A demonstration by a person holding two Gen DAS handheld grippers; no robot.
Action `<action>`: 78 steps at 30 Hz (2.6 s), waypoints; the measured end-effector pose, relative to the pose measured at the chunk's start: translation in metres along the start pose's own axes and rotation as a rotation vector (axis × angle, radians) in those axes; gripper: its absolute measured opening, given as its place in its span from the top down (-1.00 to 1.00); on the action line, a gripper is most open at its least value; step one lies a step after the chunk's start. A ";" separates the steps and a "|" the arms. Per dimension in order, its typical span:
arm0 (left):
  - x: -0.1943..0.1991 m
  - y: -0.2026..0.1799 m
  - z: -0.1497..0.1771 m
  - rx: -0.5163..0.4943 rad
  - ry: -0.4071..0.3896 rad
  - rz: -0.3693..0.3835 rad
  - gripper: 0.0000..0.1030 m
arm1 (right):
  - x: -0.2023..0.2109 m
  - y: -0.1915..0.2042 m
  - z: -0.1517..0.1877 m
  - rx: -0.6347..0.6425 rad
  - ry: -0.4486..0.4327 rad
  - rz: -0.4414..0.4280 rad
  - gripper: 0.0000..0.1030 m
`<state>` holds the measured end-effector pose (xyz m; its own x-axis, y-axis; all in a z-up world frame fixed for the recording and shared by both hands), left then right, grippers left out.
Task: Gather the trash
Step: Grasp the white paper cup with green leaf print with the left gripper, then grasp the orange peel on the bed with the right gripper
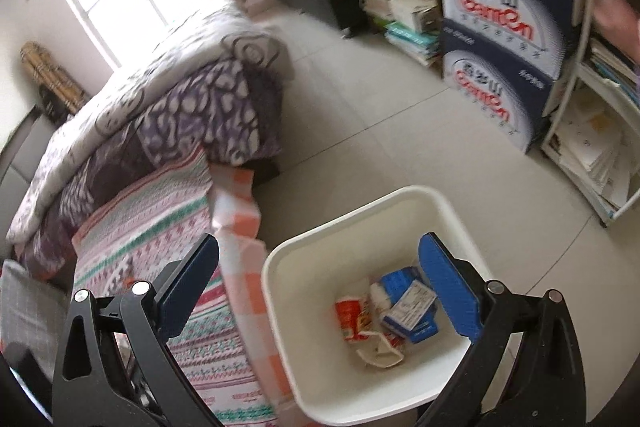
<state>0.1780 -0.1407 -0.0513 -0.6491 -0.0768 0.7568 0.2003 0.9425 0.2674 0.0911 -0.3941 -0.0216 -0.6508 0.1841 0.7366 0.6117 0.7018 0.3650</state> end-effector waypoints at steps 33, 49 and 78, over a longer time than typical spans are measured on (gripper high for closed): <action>-0.076 0.157 0.009 0.335 0.117 0.075 -0.54 | -0.075 0.184 0.105 0.467 0.186 -0.113 -0.86; -0.006 0.259 0.006 0.491 0.003 0.150 -0.54 | -0.132 0.335 0.168 1.225 0.328 -0.487 -0.13; -0.012 0.271 0.008 0.522 0.010 0.139 -0.54 | -0.143 0.317 0.153 1.021 0.311 -0.421 0.73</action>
<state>0.2342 0.1179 0.0069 -0.6351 0.0596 0.7701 -0.1092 0.9801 -0.1659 0.3097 -0.0927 -0.0984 -0.4913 -0.2758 0.8262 -0.3711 0.9244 0.0879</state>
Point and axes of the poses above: each gripper's, at about its wrist camera, not at the fingertips, and x roughly against the way its jaws point, y to its left, z to its underside, the point moved 4 cm from there along -x, roughly the way its jaws point, and after that the axes turned 5 degrees about -z, right-handed, at the moved point
